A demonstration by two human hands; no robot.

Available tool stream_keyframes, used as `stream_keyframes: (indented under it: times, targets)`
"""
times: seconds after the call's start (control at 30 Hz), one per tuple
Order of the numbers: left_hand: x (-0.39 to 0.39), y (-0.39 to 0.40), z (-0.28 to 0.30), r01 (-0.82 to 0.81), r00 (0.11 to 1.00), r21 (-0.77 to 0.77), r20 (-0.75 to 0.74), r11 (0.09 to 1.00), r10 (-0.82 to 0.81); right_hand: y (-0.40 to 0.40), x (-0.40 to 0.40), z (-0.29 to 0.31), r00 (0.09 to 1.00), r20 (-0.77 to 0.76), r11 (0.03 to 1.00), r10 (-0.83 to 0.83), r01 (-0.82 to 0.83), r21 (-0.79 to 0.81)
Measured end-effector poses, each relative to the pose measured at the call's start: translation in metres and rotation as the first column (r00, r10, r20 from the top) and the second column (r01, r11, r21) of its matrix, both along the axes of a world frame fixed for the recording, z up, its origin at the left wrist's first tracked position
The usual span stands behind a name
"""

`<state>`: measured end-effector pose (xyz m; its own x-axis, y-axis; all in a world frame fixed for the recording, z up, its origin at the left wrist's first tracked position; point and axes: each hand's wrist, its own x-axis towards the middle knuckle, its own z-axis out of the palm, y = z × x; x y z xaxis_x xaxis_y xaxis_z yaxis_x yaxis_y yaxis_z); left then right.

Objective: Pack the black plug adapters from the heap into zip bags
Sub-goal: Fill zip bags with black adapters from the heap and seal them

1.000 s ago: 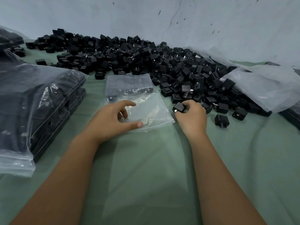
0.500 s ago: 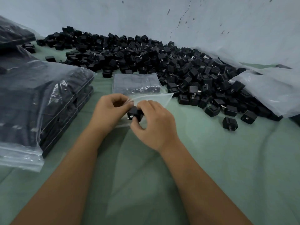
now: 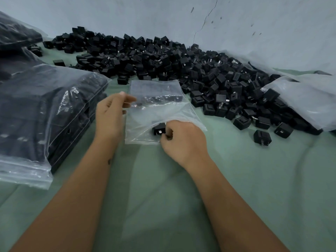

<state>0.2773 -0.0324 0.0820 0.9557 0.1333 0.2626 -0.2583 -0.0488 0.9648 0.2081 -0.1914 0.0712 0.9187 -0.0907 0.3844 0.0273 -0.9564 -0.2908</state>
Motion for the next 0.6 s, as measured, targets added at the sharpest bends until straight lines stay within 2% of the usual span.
stream_keyframes:
  times: [0.07, 0.2, 0.43, 0.5, 0.6]
  targets:
    - [0.005, 0.002, -0.004, -0.08, 0.995, 0.011, -0.055, 0.997, 0.08, 0.001, -0.001, 0.0, 0.999, -0.039, 0.998, 0.019, -0.017, 0.056]
    - [0.011, 0.002, -0.011, -0.095, 0.991, 0.084, -0.084, 0.992, 0.102, 0.005, -0.003, 0.0, 0.996, -0.047, 0.994, 0.077, -0.074, 0.075]
    - [0.018, -0.001, -0.016, -0.087, 0.978, 0.151, -0.174, 0.985, 0.113, 0.016, 0.0, -0.002, 0.992, 0.107, 0.997, 0.07, -0.072, 0.012]
    - [0.02, -0.001, -0.018, -0.078, 0.978, 0.172, -0.176, 0.982, 0.108, 0.019, 0.004, -0.002, 0.994, 0.075, 0.997, 0.077, -0.076, -0.01]
    - [0.023, -0.001, -0.02, -0.052, 0.979, 0.239, -0.181, 0.97, 0.097, 0.021, 0.016, -0.005, 0.994, -0.092, 0.998, 0.054, -0.057, -0.027]
